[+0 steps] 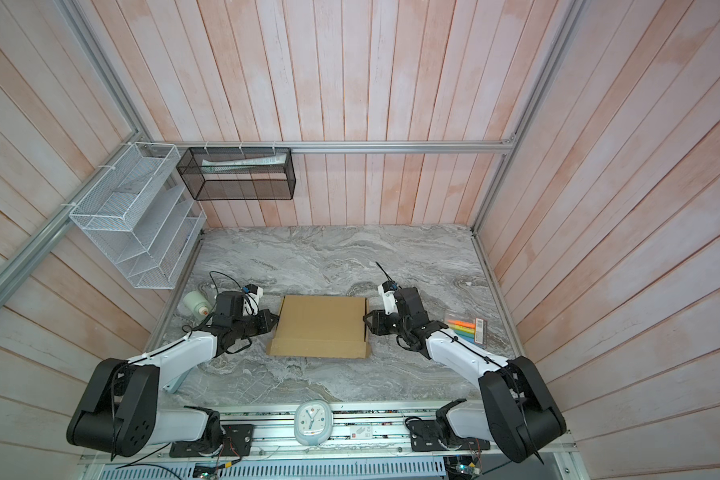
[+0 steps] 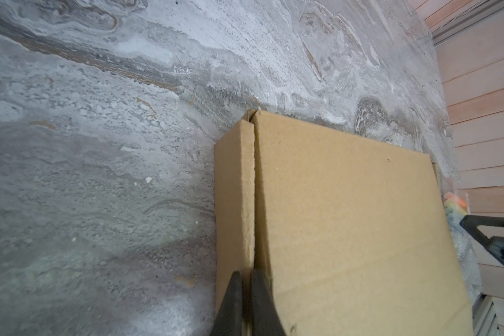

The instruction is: Fold the paper box

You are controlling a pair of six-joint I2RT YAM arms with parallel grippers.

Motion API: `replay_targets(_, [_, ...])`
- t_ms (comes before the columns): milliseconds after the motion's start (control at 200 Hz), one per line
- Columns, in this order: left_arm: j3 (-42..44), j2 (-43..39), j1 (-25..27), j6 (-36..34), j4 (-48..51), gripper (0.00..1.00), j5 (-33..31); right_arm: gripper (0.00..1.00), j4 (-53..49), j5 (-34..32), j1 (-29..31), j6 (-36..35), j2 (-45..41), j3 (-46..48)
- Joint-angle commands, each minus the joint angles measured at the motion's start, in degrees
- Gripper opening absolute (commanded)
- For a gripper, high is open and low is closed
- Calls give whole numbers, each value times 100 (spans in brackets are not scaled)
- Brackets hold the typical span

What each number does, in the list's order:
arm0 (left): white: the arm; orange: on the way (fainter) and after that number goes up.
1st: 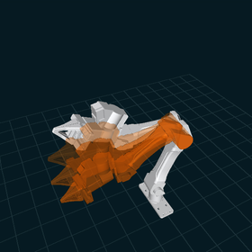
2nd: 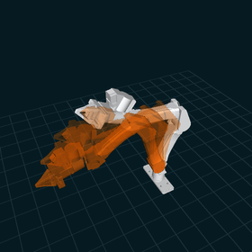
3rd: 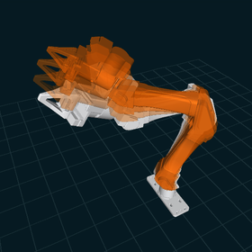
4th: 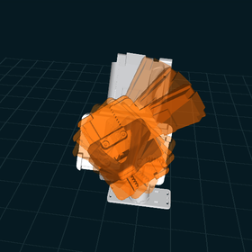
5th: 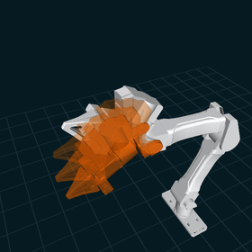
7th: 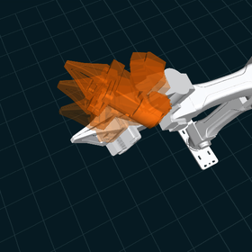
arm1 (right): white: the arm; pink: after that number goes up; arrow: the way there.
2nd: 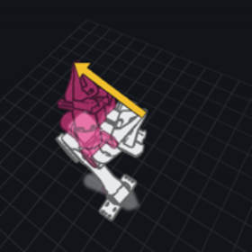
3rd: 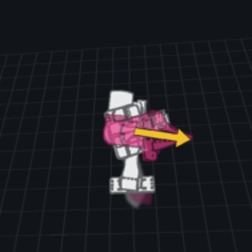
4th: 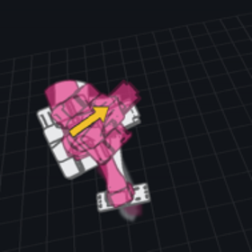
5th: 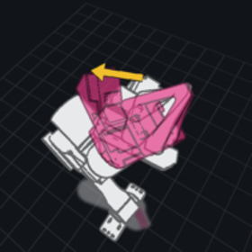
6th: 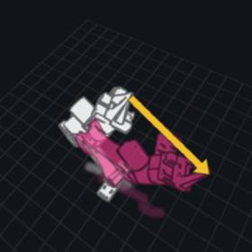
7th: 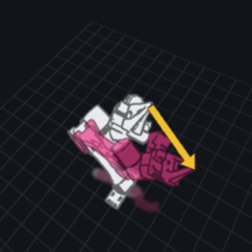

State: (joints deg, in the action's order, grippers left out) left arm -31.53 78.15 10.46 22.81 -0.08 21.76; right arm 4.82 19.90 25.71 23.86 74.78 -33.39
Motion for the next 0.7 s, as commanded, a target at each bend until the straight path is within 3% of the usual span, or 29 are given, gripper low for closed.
replay_targets(0, [116, -86, 4, 100, -64, 10, -185, 55, 185, 287, -122, 181, 19, 92])
replay_targets(185, [199, -173, 9, 166, -231, 8, -169, 69, 532, 732, -353, 464, -128, 373])
replay_targets(695, [439, -98, 0, 590, -906, 3, 265, 71, 1262, 1425, -659, 1138, -36, 921])
